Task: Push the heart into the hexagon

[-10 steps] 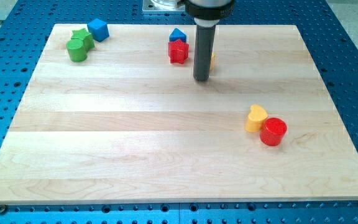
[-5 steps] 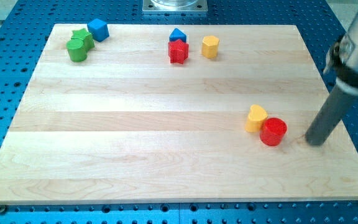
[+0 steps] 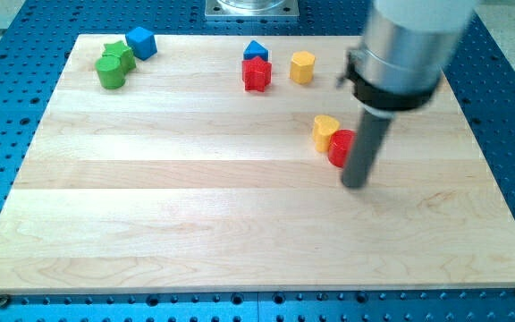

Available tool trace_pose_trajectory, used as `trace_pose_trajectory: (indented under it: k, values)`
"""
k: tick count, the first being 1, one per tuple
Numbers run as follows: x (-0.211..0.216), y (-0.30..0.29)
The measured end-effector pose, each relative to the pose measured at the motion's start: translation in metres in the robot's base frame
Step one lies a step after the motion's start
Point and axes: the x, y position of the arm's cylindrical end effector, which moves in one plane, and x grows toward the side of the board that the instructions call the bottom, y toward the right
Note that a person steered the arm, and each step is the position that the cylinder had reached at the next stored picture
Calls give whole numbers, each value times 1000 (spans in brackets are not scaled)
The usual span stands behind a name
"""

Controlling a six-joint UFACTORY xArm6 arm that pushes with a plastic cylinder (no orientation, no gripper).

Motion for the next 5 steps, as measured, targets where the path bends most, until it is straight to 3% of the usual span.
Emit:
trace_pose_trajectory:
  k: [1,2,3,4,5]
  values:
    - [-43,-26]
    - [-56,-65]
    - [-101,-67]
    - [-47,-74]
    - [-48,-34]
